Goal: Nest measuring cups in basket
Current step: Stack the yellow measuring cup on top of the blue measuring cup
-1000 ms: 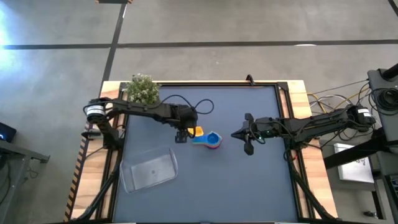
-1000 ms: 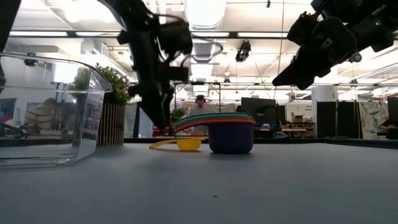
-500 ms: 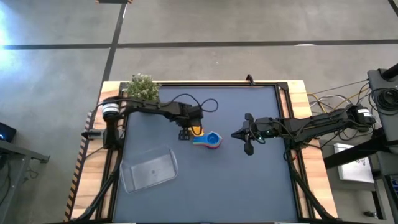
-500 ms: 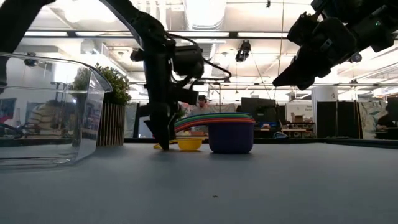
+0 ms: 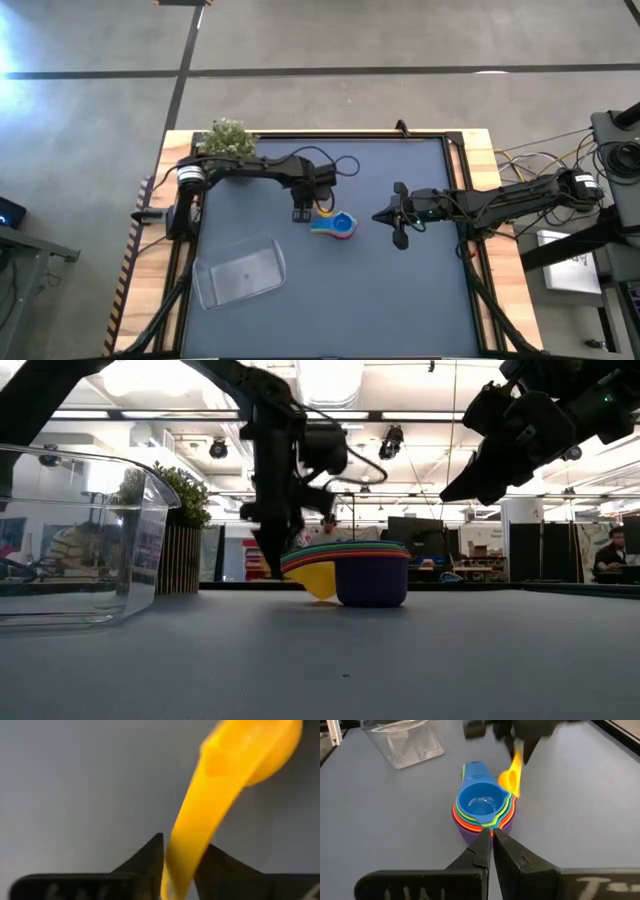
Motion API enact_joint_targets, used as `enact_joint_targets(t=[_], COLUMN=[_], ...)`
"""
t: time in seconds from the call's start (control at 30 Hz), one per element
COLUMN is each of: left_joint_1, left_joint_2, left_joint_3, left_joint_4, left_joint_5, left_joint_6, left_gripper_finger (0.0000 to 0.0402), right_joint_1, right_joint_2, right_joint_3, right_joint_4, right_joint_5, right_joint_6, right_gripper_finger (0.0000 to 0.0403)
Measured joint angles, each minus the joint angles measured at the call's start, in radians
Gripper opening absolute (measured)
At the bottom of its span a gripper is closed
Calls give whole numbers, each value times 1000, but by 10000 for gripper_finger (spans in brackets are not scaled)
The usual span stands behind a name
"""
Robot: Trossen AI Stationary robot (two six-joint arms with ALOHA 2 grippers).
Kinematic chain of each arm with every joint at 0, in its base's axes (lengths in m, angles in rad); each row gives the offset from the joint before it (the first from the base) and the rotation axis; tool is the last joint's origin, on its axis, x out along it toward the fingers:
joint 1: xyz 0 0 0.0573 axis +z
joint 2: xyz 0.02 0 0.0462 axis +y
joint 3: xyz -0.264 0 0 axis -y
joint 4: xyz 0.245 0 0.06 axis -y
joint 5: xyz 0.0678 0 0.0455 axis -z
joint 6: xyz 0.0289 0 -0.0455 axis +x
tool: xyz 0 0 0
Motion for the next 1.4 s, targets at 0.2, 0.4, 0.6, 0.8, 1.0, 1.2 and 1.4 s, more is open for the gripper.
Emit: enact_joint_targets(t=[0.2, 0.4, 0.6, 0.8, 1.0, 1.2, 1.4], left_joint_1=[8, -1, -29, -73, -183, -330, -420], left_joint_2=[-7, -9, -23, -57, -100, -101, -96], left_joint_3=[96, 151, 164, 164, 164, 154, 103], left_joint_4=[-142, -201, -214, -212, -180, -111, 22], left_joint_5=[-8, -74, -153, -282, -497, -723, -795], left_joint_6=[-45, -80, -99, -135, -187, -225, -228], left_gripper_finger=[26, 4, 1, 0, 0, 0, 0], right_joint_1=[0, 0, 0, 0, 0, 0, 0], right_joint_2=[0, 0, 0, 0, -1, -31, -91], right_joint_3=[-1, -2, -3, -3, -3, -3, -3], right_joint_4=[-14, -19, -32, -34, -35, -43, -89], right_joint_5=[0, 0, 0, 6, 21, 112, 112], right_joint_6=[0, 3, 2, -1, -27, -42, -39], right_gripper_finger=[9, 9, 9, 9, 9, 9, 9])
